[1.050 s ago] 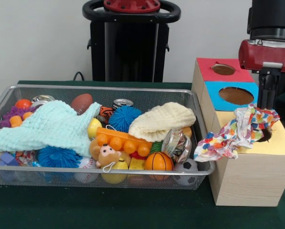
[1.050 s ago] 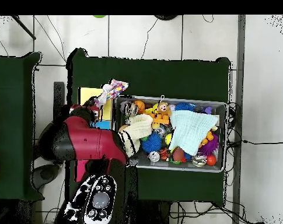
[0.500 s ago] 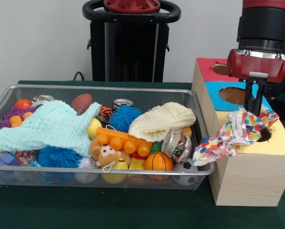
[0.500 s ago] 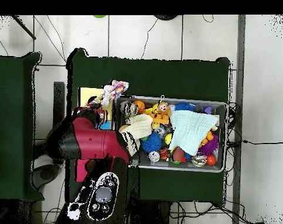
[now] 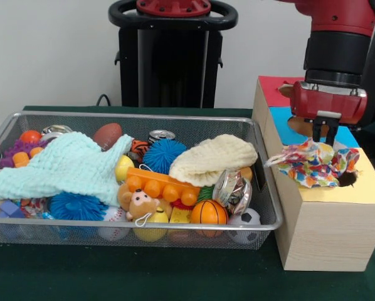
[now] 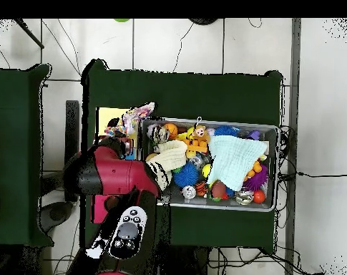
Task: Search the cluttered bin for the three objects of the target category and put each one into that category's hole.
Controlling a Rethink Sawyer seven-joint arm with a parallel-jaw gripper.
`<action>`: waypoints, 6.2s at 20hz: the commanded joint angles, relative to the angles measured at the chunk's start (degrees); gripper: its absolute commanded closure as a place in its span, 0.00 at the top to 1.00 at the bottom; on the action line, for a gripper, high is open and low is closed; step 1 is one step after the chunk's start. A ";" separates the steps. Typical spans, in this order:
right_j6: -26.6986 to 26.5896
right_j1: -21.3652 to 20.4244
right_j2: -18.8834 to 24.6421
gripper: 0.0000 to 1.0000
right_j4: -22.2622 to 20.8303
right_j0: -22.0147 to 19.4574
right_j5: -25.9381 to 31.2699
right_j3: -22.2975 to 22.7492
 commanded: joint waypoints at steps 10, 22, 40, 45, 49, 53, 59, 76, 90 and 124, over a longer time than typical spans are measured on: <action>11.58 4.97 9.37 0.00 1.58 -2.57 -2.24 2.25; 9.82 5.72 15.40 0.00 1.88 -5.05 0.10 3.27; 12.11 19.34 1.02 0.00 7.09 3.55 5.70 -10.29; 14.66 23.46 -6.24 0.00 11.47 6.96 11.89 -14.79; 13.11 21.76 -6.19 0.00 11.50 6.76 12.48 -13.64; 8.06 16.80 -1.94 0.00 8.90 3.77 12.89 -10.92; 5.48 7.02 -0.98 0.00 7.56 3.03 17.74 -6.50; 3.28 -4.84 3.64 0.00 7.65 0.29 27.84 -3.05; 10.92 -7.37 2.15 0.00 9.71 0.24 16.69 -3.10; 5.48 2.31 6.56 0.00 7.46 -10.90 15.18 -13.50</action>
